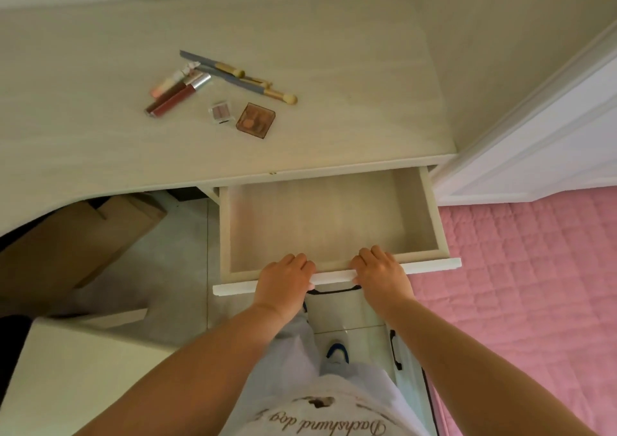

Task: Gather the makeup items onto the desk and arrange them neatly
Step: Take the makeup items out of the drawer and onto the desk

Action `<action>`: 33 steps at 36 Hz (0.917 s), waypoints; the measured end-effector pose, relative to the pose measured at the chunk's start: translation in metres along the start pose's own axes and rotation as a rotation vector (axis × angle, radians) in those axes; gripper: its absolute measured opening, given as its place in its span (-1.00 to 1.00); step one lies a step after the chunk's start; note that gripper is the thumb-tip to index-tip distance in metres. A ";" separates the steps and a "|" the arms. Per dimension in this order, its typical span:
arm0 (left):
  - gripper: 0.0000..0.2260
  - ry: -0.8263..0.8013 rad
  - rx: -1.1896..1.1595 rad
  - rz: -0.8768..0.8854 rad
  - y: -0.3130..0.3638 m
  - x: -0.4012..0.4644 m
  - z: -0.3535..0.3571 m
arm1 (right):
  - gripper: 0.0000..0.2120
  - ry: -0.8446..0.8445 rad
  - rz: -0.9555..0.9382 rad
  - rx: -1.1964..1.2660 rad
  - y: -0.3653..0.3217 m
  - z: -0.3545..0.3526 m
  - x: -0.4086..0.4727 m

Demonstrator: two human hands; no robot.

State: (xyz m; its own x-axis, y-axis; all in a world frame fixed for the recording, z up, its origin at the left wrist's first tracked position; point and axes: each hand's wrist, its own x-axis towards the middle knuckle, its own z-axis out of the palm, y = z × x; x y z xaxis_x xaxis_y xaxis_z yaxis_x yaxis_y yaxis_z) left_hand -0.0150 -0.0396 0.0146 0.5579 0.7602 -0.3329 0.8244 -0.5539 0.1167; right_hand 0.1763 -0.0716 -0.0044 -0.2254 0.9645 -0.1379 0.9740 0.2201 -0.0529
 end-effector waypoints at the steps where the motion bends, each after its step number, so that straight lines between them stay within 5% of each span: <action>1: -0.70 0.004 0.008 -0.010 -0.004 0.005 -0.004 | -0.64 0.007 0.017 0.006 0.000 -0.001 0.005; 14: -0.77 0.050 -0.116 -0.077 -0.037 0.059 -0.027 | -0.68 0.016 0.129 0.038 0.011 -0.020 0.070; 22: -0.76 0.145 0.008 -0.096 -0.048 0.077 -0.037 | -0.73 -0.060 0.143 -0.024 0.018 -0.035 0.096; 28: -0.32 0.329 0.002 -0.184 -0.055 0.085 -0.047 | -0.19 0.068 0.161 -0.026 0.019 -0.046 0.104; 33: -0.07 0.222 0.033 -0.170 -0.056 0.093 -0.053 | -0.02 -0.063 0.066 -0.121 0.028 -0.054 0.119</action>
State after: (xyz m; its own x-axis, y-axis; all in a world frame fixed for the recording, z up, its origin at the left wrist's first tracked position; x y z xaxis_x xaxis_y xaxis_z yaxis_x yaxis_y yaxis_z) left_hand -0.0040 0.0797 0.0267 0.4221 0.8970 -0.1317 0.9065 -0.4199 0.0454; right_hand 0.1780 0.0576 0.0306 -0.1574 0.9672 -0.1995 0.9813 0.1758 0.0779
